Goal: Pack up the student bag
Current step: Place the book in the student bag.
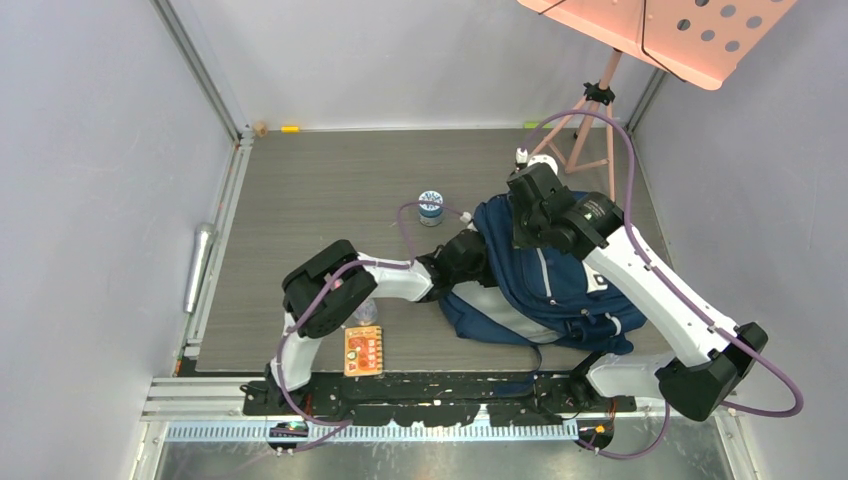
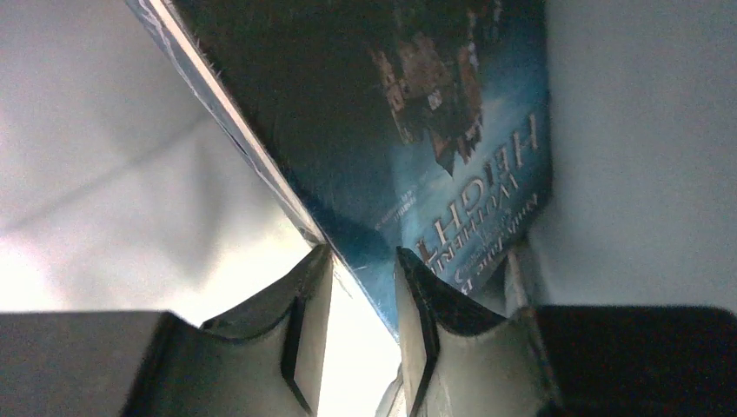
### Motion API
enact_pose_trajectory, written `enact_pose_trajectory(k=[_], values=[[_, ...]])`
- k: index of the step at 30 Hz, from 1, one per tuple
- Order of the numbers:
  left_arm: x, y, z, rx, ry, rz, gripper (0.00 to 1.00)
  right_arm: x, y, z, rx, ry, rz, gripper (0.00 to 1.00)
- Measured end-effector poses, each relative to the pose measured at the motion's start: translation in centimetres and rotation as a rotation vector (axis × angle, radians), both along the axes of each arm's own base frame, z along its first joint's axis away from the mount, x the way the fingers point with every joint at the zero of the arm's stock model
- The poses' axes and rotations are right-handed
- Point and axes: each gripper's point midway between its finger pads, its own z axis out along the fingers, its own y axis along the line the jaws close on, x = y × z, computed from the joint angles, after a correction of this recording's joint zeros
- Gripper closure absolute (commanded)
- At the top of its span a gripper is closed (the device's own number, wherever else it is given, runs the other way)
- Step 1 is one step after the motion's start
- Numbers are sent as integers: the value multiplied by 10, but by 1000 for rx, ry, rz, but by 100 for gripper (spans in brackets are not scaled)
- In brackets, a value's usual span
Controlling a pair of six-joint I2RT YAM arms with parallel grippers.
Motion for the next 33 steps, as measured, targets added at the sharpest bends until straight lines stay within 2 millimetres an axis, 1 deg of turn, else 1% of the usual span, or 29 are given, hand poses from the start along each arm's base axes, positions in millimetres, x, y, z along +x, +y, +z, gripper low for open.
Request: enact_pose_trajectory(k=[4, 6, 9, 11, 13, 16, 18, 21, 24, 25, 30, 31, 33], values=[[3, -21, 12, -63, -48, -19, 66, 0, -2, 1, 1, -10, -6, 100], [5, -29, 20, -109, -79, -18, 64, 1, -3, 2, -2, -17, -14, 100], [7, -33, 25, -144, -107, -13, 57, 1, -5, 4, 1, -31, -26, 100], [7, -30, 26, -158, -133, -4, 51, 1, -7, 5, 5, -41, -33, 100], [6, -21, 21, -149, -150, 8, 44, 0, -8, 7, 9, -47, -39, 99], [1, -2, 12, -107, -169, 15, 33, 1, -8, 7, 10, -50, -44, 100], [-3, 9, 15, -89, -191, 14, 29, 1, -9, 7, 10, -53, -48, 100], [-5, 22, 35, -82, -241, 9, 25, 2, -11, 10, 8, -68, -56, 100], [-11, 35, 62, -79, -299, 0, 23, 2, -14, 14, 7, -88, -67, 100], [-12, 40, 67, -75, -313, -2, 22, 1, -15, 15, 9, -92, -68, 100], [-23, 84, 90, -18, -370, 5, 18, 1, -19, 19, 4, -108, -79, 100], [-22, 92, 94, -5, -374, 14, 17, 1, -19, 19, 4, -110, -79, 100], [-18, 116, 102, 29, -385, 47, 14, 1, -19, 18, 4, -111, -78, 100]])
